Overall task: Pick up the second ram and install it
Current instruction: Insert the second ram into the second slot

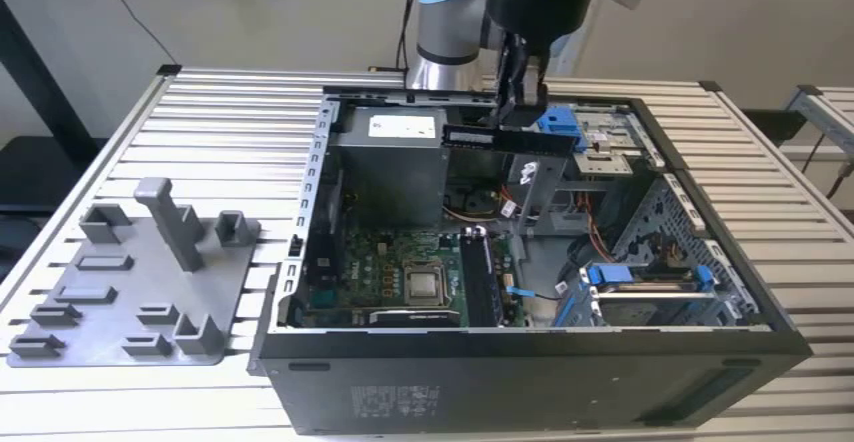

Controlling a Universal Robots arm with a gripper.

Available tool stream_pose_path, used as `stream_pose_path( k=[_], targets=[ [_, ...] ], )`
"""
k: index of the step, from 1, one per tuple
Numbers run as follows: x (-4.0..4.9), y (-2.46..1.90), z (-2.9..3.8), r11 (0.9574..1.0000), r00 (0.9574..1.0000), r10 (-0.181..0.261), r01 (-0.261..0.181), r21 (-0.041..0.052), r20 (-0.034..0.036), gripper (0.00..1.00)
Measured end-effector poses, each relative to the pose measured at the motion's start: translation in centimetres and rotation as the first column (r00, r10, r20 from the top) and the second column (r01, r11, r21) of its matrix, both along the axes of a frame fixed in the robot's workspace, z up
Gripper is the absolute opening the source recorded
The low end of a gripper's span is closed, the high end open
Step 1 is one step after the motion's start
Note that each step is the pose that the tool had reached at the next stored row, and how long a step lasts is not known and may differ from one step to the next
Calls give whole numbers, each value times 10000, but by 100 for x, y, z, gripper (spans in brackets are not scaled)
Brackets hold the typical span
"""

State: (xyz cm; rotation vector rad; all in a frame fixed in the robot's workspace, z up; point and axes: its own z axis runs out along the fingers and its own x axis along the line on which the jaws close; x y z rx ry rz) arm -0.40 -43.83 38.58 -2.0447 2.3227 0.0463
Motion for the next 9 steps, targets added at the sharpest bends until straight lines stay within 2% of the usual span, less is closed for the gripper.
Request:
stream_pose_path(
  k=[3,9],
  targets=[
    [0,0,-1,9997,9997,-264,264,1,-1,14],
    [0,0,-2,9993,9993,-364,364,0,1,14]
  ],
)
